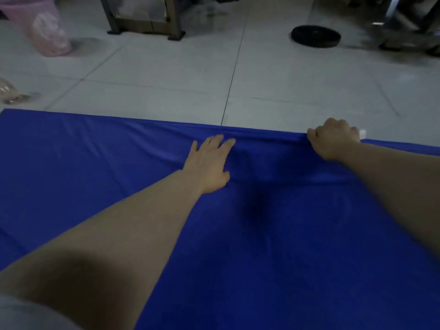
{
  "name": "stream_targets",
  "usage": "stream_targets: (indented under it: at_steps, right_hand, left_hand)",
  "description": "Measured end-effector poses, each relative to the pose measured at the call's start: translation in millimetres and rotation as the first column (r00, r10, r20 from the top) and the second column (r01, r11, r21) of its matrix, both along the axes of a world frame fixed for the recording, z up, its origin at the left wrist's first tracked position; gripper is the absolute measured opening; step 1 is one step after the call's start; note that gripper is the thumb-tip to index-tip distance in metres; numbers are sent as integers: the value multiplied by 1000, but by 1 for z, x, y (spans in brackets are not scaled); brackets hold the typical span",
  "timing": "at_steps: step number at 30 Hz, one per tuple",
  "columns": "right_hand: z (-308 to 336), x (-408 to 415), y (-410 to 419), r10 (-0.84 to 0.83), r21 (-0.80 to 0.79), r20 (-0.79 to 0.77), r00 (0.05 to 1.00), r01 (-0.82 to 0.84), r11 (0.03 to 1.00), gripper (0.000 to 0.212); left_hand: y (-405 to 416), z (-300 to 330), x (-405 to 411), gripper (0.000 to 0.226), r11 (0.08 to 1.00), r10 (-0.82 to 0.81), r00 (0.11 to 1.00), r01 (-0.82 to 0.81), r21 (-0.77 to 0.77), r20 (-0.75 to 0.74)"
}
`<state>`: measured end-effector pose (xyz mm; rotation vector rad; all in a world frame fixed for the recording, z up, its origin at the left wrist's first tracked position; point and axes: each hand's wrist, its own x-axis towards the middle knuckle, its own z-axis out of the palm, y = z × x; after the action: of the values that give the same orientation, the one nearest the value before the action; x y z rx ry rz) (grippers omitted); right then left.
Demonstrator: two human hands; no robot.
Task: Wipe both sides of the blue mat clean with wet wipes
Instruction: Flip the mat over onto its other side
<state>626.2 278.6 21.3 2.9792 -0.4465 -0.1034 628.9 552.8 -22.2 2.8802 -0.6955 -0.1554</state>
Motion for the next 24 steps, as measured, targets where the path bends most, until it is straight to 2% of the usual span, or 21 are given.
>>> stream_targets:
  at_steps: [3, 5, 7, 8, 10, 13, 17, 21, 24]
  right_hand:
    - [-50, 5, -10, -151, 51, 13, 988, 150, 987, 52]
    - [-87, -6, -8, -271, 133, 61, 961, 261, 956, 38]
    - [-130, -27, 6, -288, 251, 69, 955, 263, 932, 29]
    - [-153, -40, 17, -259, 329, 70, 963, 223, 918, 34]
    - [-197, -63, 39, -128, 396, 49, 991, 99, 913, 44]
    - [-236, -76, 58, -4, 330, 50, 999, -13, 944, 51]
    - [-241, -77, 62, -53, 344, 107, 993, 13, 939, 51]
    - [-241, -81, 68, -55, 308, 110, 992, 19, 951, 51]
    - [-240, -87, 72, -121, 362, 146, 982, 61, 930, 50]
  left_hand:
    - [23, -62, -11, 78, 994, 55, 983, -37, 105, -174]
    - [36, -101, -16, 74, 984, 109, 951, -63, 166, -289]
    - [44, -132, -21, 68, 979, 149, 920, -85, 188, -363]
    - [45, -144, -23, 65, 978, 156, 915, -91, 187, -371]
    - [47, -163, -28, 62, 978, 155, 934, -101, 180, -321]
    - [48, -179, -32, 61, 981, 154, 962, -121, 152, -224]
    - [50, -189, -35, 61, 980, 162, 977, -143, 138, -138]
    - [51, -191, -36, 61, 982, 154, 981, -139, 126, -118]
    - [53, -192, -37, 60, 987, 144, 984, -135, 92, -105]
